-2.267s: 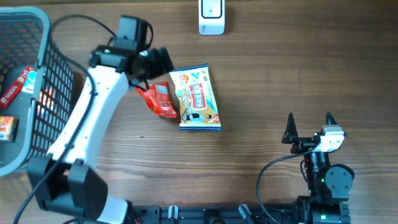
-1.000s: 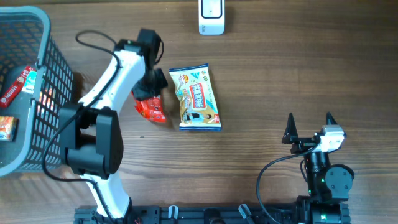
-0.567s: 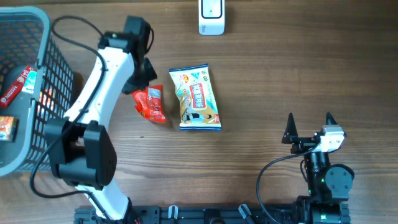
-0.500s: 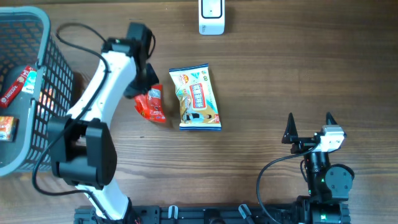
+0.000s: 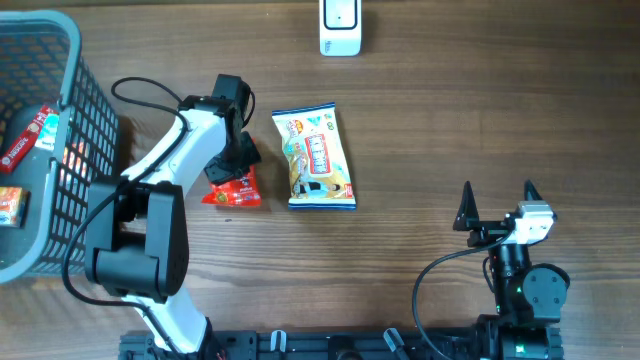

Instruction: Scan the item barcode

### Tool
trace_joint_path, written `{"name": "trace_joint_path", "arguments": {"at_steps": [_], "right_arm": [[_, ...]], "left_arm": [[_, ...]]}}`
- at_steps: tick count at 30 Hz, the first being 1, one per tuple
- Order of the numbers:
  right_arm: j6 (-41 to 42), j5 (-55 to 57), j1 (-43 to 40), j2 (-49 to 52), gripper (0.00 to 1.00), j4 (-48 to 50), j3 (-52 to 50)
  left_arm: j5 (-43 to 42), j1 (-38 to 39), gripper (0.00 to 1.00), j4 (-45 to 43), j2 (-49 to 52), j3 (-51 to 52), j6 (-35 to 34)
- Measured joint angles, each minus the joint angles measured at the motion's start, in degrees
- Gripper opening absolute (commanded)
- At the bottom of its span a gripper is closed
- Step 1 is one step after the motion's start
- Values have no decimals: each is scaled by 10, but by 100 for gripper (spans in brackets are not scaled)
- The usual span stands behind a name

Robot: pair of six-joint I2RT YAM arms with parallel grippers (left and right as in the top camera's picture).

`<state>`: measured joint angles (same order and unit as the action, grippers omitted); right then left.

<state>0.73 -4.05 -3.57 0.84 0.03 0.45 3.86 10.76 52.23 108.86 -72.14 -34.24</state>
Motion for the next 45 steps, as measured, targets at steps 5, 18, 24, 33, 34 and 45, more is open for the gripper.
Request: {"name": "trace_joint_path", "arguments": {"at_steps": [5, 18, 24, 33, 34, 45], "right_arm": [[0, 0, 0, 0, 100, 0, 0], [0, 0, 0, 0, 100, 0, 0], [0, 0, 0, 0, 100, 0, 0], [0, 0, 0, 0, 100, 0, 0], [0, 0, 0, 0, 100, 0, 0], [0, 0, 0, 0, 100, 0, 0]], "left_arm": [[9, -9, 4, 54, 1, -33, 0], [71, -26, 4, 213, 1, -214, 0], [87, -30, 4, 172, 1, -132, 0], [110, -54, 4, 61, 2, -1, -4], [117, -61, 4, 55, 2, 2, -4], [24, -88, 4, 7, 2, 3, -4]]}}
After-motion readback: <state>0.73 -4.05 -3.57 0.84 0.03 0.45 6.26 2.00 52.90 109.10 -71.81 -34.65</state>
